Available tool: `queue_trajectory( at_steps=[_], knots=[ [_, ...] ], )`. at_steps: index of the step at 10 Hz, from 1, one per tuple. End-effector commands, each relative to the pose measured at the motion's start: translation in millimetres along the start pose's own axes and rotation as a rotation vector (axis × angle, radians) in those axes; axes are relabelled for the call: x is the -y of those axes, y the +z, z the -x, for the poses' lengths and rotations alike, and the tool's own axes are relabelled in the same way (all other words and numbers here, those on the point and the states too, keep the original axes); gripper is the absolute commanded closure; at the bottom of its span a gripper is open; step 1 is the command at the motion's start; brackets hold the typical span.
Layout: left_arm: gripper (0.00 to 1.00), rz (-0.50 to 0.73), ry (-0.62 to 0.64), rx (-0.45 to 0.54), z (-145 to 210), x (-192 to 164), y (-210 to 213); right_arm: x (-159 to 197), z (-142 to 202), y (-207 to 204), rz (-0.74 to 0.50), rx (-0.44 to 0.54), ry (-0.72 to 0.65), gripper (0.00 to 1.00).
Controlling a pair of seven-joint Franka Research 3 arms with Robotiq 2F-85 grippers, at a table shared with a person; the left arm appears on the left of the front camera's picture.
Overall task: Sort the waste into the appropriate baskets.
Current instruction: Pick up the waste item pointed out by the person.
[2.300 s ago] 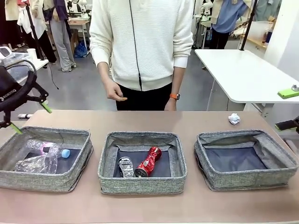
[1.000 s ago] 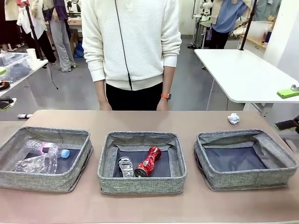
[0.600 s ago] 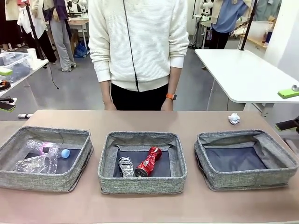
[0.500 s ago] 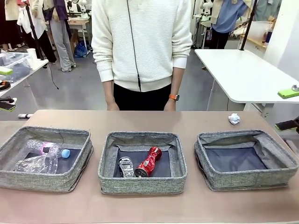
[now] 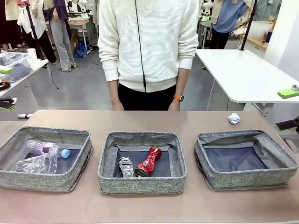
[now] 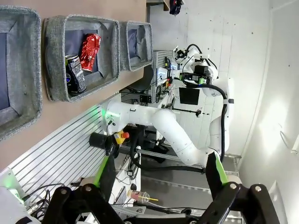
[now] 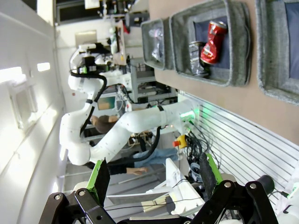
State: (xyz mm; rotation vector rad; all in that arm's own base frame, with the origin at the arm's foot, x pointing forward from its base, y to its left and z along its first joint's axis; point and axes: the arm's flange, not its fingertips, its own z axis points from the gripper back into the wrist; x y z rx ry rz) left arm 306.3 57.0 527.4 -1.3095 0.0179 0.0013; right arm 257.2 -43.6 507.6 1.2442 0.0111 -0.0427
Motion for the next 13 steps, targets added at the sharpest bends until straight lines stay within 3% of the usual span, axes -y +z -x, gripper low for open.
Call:
queue_trajectory(
  at_steps=[1, 13],
  knots=[
    [0.00, 0.012, 0.008, -0.003, 0.5, 7.1, -1.6, -1.0, -1.0, 1.4, -0.015, -0.003, 0.022, 0.00],
    [0.00, 0.012, 0.008, -0.003, 0.5, 7.1, -1.6, -1.0, -1.0, 1.4, -0.015, -0.003, 0.022, 0.00]
  ],
)
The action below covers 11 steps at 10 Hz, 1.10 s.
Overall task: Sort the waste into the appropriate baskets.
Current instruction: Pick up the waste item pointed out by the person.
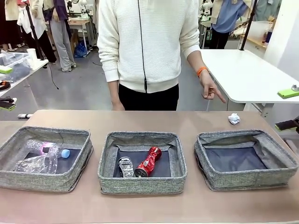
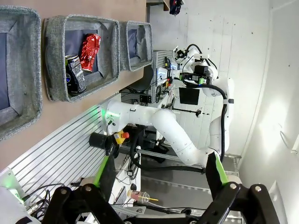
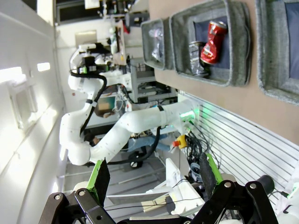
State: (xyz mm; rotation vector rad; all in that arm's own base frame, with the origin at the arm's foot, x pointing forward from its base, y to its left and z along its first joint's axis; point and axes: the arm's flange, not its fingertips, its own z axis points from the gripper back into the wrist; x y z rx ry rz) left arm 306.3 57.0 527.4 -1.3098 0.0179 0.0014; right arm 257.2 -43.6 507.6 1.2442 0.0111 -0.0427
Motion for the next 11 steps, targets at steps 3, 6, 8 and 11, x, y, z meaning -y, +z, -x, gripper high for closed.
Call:
queue_trajectory(
  at_steps=[3, 6, 8, 11],
  knots=[
    [0.00, 0.012, 0.008, -0.004, 1, 7, -2, -15, -13, -17, 0.435, 0.155, 0.145, 0.00],
    [0.00, 0.012, 0.008, -0.004, 1, 7, -2, -25, -42, -22, 1.163, 0.619, 0.305, 0.00],
    [0.00, 0.012, 0.008, -0.004, 1, 7, -2, -33, -32, -13, 1.281, 0.753, 0.384, 0.00],
    [0.00, 0.012, 0.008, -0.004, 1, 7, -2, -57, -46, -10, 0.901, 0.455, 0.374, 0.00]
  ],
)
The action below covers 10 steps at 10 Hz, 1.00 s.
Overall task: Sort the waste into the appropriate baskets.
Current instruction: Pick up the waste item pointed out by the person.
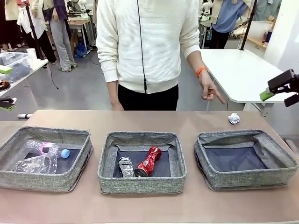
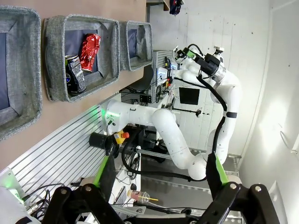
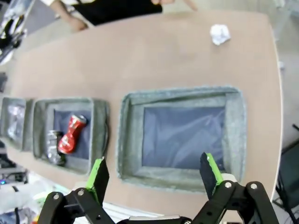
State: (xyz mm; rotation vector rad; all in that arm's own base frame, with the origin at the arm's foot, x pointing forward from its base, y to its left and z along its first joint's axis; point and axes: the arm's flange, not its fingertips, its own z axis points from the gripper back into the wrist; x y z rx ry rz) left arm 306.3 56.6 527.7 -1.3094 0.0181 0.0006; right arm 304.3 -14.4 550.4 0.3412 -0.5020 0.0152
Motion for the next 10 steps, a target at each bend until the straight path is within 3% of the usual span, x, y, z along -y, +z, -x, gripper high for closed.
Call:
queue_trajectory(
  at_steps=[1, 4, 6, 7, 8, 9, 10],
  knots=[
    [0.00, 0.013, 0.009, -0.003, 1, 7, -1, -8, -10, -3, 0.144, -0.014, 0.043, 0.00],
    [0.00, 0.013, 0.009, -0.003, 1, 7, -1, 24, -118, -68, 0.208, -0.205, 0.079, 0.00],
    [0.00, 0.013, 0.009, -0.003, 1, 7, -1, 51, -166, -118, 0.173, -0.274, 0.071, 0.00],
    [0.00, 0.013, 0.009, -0.003, 1, 7, -1, 64, -178, -142, 0.227, -0.274, 0.055, 0.00],
    [0.00, 0.013, 0.009, -0.003, 1, 7, -1, 80, -184, -172, 0.146, -0.262, 0.130, 0.00],
    [0.00, 0.013, 0.009, -0.003, 1, 7, -1, 86, -178, -182, 0.092, -0.312, 0.069, 0.00],
    [0.00, 0.013, 0.009, -0.003, 1, 7, -1, 81, -171, -165, 0.198, -0.288, 0.088, 0.00]
  ],
)
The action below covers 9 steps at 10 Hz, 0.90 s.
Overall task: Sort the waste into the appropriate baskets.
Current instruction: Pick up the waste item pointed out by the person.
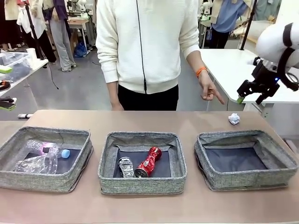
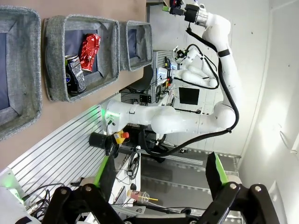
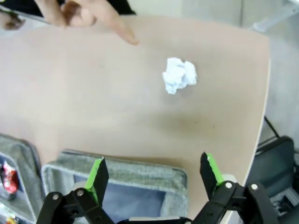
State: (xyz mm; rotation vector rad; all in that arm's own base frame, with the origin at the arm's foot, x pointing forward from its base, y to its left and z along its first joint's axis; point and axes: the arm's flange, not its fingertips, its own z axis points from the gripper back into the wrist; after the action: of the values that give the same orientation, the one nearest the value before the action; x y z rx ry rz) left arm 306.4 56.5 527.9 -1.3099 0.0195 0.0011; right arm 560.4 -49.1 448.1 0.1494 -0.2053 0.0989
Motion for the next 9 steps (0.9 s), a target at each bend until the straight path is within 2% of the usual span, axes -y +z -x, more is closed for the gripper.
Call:
queue_trajectory(
  at_steps=[1, 2, 4, 5, 6, 7, 9],
  knots=[
    [0.00, 0.012, 0.007, -0.002, 1, 7, -1, -5, 16, 25, 0.031, 0.023, 0.004, 0.00],
    [0.00, 0.012, 0.007, -0.002, 1, 7, -1, 0, 0, 0, 0.000, 0.000, 0.000, 0.00],
    [0.00, 0.012, 0.007, -0.002, 1, 7, -1, 23, -22, -13, -0.031, 0.017, 0.149, 0.00],
    [0.00, 0.012, 0.007, -0.002, 1, 7, -1, 34, -31, -24, -0.062, 0.017, 0.268, 0.00],
    [0.00, 0.012, 0.007, -0.002, 1, 7, -1, 50, -38, -33, -0.069, 0.041, 0.292, 0.00],
    [0.00, 0.012, 0.007, -0.002, 1, 7, -1, 66, -44, -44, -0.129, 0.057, 0.322, 0.00],
    [0.00, 0.012, 0.007, -0.002, 1, 7, -1, 81, -53, -68, -0.179, 0.044, 0.309, 0.00]
  ],
)
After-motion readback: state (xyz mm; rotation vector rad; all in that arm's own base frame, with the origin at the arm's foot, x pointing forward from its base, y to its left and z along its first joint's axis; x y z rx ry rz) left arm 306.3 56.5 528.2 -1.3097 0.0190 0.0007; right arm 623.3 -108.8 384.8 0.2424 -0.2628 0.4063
